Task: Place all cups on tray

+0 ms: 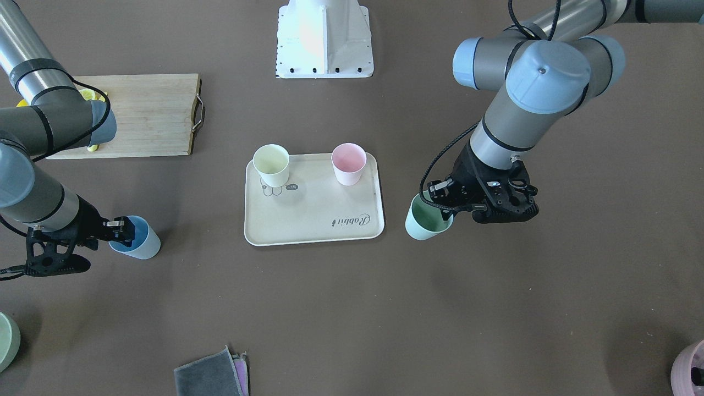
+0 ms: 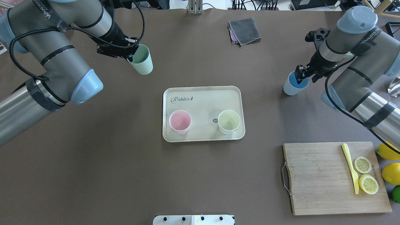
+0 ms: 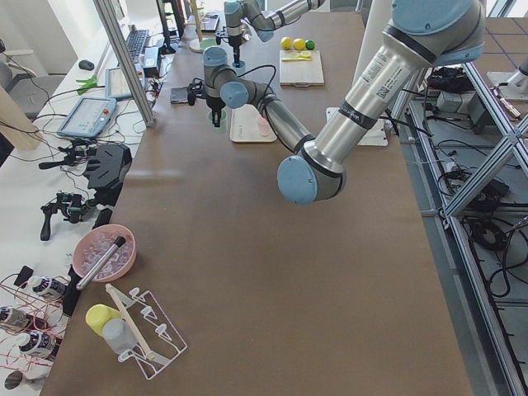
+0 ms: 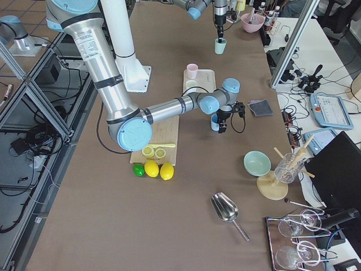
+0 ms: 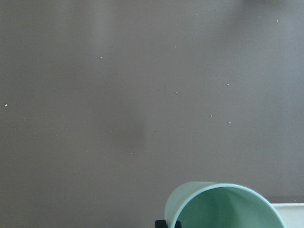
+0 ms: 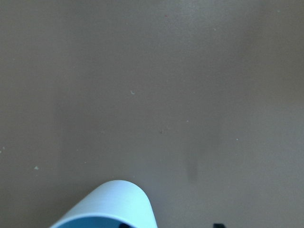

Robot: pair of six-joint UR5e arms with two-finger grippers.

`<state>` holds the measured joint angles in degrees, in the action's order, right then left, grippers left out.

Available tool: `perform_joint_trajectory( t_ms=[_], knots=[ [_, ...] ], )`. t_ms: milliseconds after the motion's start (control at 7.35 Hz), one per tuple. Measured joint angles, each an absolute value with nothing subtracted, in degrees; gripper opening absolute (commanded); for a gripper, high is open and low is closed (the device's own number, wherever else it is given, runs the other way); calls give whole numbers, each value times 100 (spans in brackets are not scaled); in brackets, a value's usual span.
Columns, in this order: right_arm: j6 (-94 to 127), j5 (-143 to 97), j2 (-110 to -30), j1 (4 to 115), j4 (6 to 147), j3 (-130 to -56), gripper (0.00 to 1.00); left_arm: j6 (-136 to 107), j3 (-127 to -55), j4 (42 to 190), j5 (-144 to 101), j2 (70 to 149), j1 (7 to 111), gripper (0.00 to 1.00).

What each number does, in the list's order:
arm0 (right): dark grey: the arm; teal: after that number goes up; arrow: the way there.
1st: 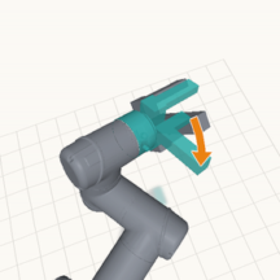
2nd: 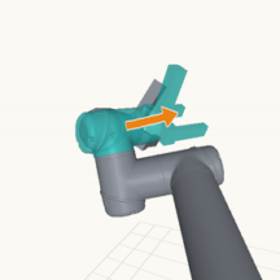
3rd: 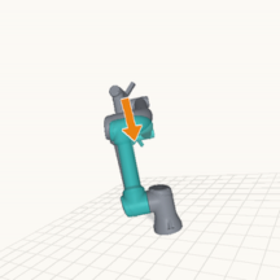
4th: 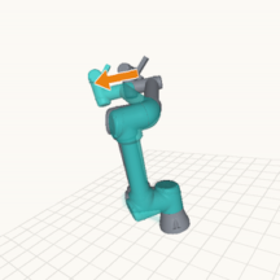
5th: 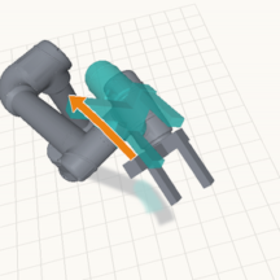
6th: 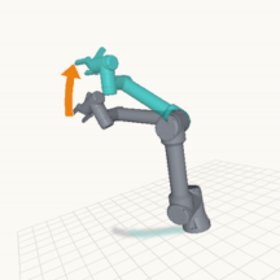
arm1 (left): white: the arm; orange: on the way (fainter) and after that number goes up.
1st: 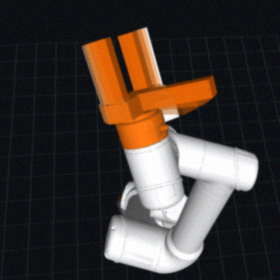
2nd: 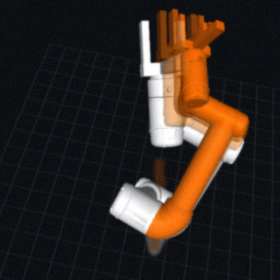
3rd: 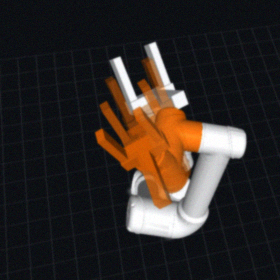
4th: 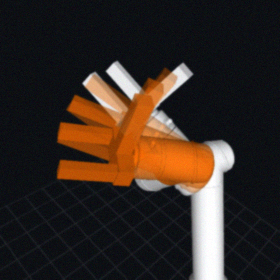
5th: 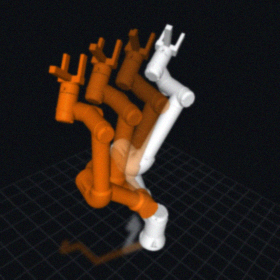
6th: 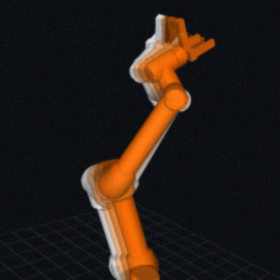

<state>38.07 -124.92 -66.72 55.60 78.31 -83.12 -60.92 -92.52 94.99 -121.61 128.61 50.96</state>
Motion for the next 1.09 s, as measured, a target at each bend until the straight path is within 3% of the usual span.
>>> perform_joint_trajectory(
  t_ms=[1089],
  knots=[
    [3823,-12989,-6592,5775,7791,-8665,0,-7097,-9055,9567,-10789,13211,3648,0]
  ],
)
